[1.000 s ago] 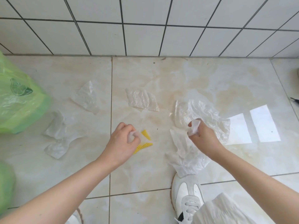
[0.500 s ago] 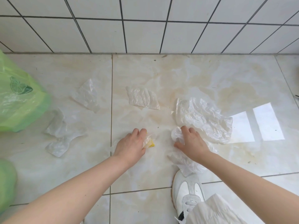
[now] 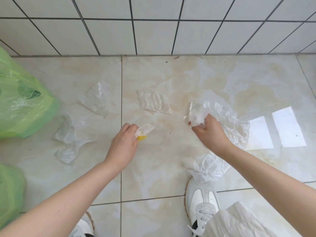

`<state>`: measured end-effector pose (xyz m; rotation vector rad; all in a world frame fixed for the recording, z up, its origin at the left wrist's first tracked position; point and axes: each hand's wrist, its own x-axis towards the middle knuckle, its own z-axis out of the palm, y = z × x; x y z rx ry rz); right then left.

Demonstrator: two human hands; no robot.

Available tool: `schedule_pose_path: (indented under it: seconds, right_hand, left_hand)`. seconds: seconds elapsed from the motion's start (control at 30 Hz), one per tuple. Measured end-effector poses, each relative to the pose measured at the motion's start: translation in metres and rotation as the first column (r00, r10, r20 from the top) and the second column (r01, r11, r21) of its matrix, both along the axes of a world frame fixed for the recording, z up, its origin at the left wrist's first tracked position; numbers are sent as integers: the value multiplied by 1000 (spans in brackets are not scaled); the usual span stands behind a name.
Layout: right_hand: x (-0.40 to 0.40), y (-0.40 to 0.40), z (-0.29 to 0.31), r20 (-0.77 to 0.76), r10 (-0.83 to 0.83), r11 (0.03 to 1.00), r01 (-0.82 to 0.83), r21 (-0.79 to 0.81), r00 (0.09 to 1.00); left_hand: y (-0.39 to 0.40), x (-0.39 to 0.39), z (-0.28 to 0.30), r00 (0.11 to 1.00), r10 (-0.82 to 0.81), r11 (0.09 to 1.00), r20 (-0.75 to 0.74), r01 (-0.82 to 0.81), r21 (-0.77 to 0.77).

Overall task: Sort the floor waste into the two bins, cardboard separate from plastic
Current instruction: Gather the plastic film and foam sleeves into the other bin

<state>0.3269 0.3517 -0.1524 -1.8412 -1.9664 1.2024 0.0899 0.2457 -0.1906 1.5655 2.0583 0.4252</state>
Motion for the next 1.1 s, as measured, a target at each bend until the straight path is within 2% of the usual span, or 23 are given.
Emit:
schedule_pose_path:
  seconds: [0.1,0.2,0.27,0.37,0.43,0.5,0.6,0.7,0.8,1.0,1.1]
  right_hand:
    - [6,-1,6,24,27,1000,-27,-8,999]
    - [18,-12,5,127,176,979,-159,-131,976]
    - [29,-22,3,184,341,923,-292,-251,922]
    - [44,-35,-2,228,580,782,-456,-424,782]
    - [49,-42,-5,230,636,737,-492,-464,736]
    - [49,-47,-11,255,630,744,-476,-469,734]
    - [46,-49,-24,315,571,801,-431,-415,758]
    - [39,-48,-36,354,572,815,-464,-346,740]
    - [26,-45,-43,357,572,818,-481,-316,739]
    - [-20,-37,-40,206,528,849,-516,-114,824]
    - [-39,-39,-35,188,576,811,-585,-10,796]
  left_hand:
    - [-5,-19,4,999,23,1000,-22,-23,-5]
    - [-14,-39,4,994,109,994,-18,-109,-28]
    - [-20,-51,5,975,218,975,-41,-220,-45]
    - [-32,-66,7,932,333,937,-142,-344,-64]
    - [-41,-75,7,909,360,919,-210,-384,-91]
    - [-47,-83,5,877,411,880,-250,-454,-142]
    - [-56,-93,-4,844,461,817,-274,-524,-241]
    - [-66,-96,-13,854,447,793,-266,-516,-323]
    - [-74,-94,-18,878,413,827,-241,-473,-305]
    - [-77,-80,-13,941,298,915,-161,-329,-233]
    - [-78,-70,-6,970,217,955,-107,-234,-184]
